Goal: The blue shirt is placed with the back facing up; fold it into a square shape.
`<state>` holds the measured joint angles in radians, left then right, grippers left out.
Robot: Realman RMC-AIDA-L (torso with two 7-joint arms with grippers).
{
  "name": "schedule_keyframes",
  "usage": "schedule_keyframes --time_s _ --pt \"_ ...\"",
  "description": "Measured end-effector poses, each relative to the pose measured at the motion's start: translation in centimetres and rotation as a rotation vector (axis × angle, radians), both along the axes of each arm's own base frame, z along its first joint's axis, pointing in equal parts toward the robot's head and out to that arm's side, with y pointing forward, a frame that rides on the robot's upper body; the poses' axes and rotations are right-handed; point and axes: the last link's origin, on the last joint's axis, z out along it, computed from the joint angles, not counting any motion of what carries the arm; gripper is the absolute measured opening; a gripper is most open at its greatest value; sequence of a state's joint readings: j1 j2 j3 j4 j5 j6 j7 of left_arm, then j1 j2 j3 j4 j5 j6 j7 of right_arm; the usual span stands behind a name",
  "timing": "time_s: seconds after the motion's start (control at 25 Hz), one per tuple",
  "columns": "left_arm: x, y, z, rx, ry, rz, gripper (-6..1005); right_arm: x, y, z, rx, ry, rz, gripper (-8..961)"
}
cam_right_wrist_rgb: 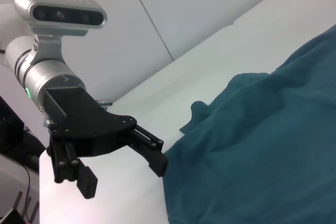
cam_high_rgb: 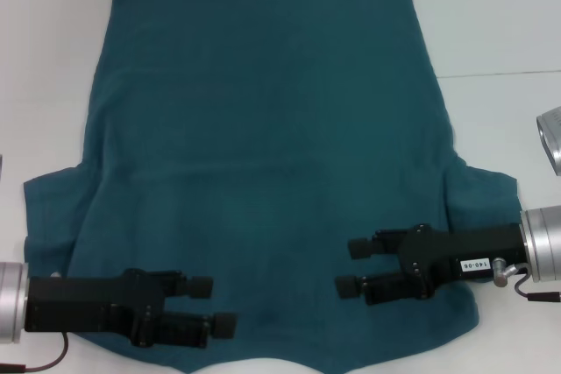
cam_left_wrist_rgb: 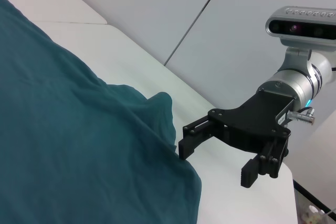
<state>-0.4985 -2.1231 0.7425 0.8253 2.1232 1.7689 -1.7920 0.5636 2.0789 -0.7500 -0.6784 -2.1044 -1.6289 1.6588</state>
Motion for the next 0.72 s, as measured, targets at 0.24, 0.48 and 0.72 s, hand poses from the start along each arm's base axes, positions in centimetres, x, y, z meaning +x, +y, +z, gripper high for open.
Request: schedule_keyframes --time_s 0.24,0.48,0.72 --pt "0.01 -0.05 -0.02 -0.006 -0.001 0.005 919 0.13 -0.05 0.06 0.0 -0.001 -0.005 885" --pt "0.02 -0.08 0.01 -0.01 -0.002 0.005 919 0.27 -0.16 0.05 -0.002 -0.001 -0.011 883" --pt "-0.22 0.56 0.58 0.01 -0.02 0.103 919 0.39 0.24 0.51 0.0 0.022 -0.098 884"
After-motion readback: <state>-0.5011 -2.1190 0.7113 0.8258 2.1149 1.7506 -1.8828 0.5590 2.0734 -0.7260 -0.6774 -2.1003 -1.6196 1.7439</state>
